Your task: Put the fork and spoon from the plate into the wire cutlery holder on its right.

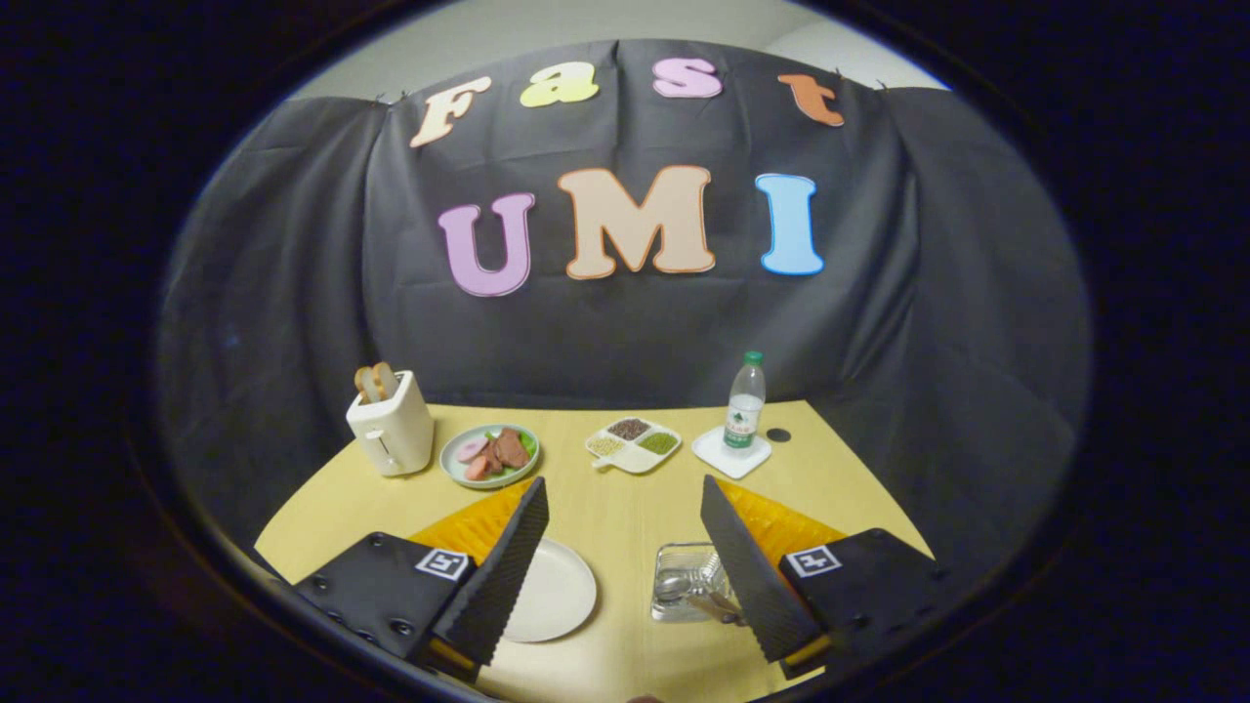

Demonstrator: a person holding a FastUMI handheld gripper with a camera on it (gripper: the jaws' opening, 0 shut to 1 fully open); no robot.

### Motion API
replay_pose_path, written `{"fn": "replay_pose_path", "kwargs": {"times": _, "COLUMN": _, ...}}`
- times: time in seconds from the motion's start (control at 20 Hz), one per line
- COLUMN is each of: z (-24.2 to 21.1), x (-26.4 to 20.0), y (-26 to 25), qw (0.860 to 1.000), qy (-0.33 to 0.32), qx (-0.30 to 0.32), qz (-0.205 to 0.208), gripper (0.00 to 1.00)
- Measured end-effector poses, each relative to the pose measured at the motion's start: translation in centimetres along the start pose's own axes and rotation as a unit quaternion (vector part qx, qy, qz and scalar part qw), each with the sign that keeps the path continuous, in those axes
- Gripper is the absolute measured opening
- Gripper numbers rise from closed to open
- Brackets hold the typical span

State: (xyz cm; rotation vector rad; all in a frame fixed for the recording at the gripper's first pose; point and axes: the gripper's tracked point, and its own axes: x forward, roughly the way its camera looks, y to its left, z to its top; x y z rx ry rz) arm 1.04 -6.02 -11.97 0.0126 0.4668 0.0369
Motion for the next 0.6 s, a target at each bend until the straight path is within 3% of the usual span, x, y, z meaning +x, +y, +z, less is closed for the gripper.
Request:
{"fn": "replay_pose_path", "kwargs": {"times": 0.35, "z": 3.9, "x": -2.6, "y": 1.3, "qw": 0.994, "qy": -0.108, "qx": -0.005, "qz": -0.005, "gripper": 1.0}}
{"fn": "replay_pose_path", "kwargs": {"times": 0.6, "z": 5.3, "x": -2.9, "y": 2.1, "qw": 0.991, "qy": -0.131, "qx": -0.024, "qz": -0.002, "gripper": 1.0}}
